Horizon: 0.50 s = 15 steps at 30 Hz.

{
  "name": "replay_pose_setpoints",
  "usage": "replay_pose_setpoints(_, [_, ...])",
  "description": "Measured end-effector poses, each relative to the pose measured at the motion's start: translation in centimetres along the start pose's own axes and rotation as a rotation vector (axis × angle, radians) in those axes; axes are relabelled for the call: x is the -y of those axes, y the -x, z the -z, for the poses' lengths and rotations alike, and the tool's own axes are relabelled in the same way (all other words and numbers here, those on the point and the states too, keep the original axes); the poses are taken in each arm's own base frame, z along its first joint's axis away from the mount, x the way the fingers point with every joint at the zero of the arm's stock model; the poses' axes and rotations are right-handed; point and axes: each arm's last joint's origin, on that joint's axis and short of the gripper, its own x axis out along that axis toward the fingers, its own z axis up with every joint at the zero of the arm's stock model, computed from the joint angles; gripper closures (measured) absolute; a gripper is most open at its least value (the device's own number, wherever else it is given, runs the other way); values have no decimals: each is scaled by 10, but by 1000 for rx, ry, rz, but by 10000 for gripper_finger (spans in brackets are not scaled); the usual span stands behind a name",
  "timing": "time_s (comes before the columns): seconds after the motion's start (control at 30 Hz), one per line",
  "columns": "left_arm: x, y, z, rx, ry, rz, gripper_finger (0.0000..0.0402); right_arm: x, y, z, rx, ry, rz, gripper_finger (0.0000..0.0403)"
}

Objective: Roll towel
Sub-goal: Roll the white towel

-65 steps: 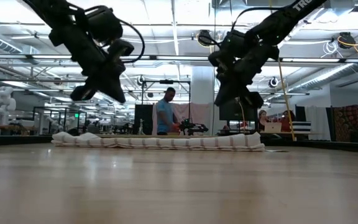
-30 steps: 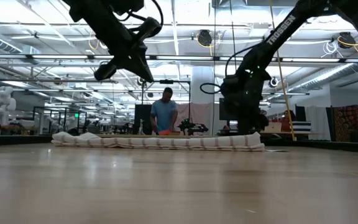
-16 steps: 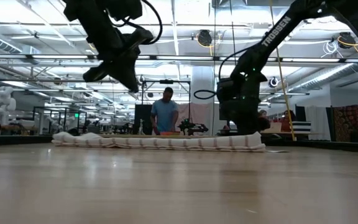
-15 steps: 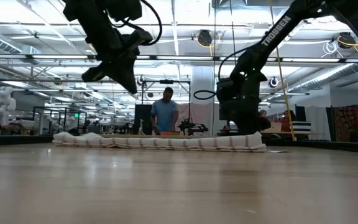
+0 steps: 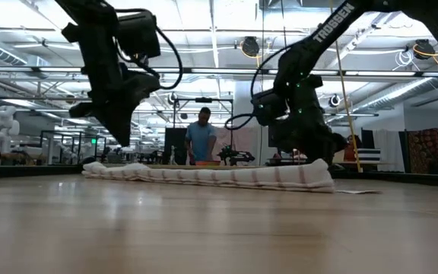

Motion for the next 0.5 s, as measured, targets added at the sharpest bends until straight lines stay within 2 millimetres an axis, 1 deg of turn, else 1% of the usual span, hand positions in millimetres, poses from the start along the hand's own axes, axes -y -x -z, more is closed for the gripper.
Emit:
replay_pose_setpoints(0.07, [-2, -1, 0, -16, 7, 0, 395, -15, -2, 7, -25, 5, -35, 385])
replay_pose_setpoints(0.13, [-2, -1, 0, -18, 13, 7, 395, -29, -1, 15, -17, 22, -57, 385])
replay_pose_setpoints(0.2, [-2, -1, 0, -29, 14, 20, 395, -37, 4, 23, -8, 35, -56, 385])
replay_pose_setpoints(0.33, [0, -1, 2, -78, 2, 67, 395, -40, 24, 40, 25, 42, -63, 385])
replay_pose_setpoints(0.5, [3, -3, 2, -72, -100, 118, 395, -39, 53, 52, 190, 64, -45, 385])
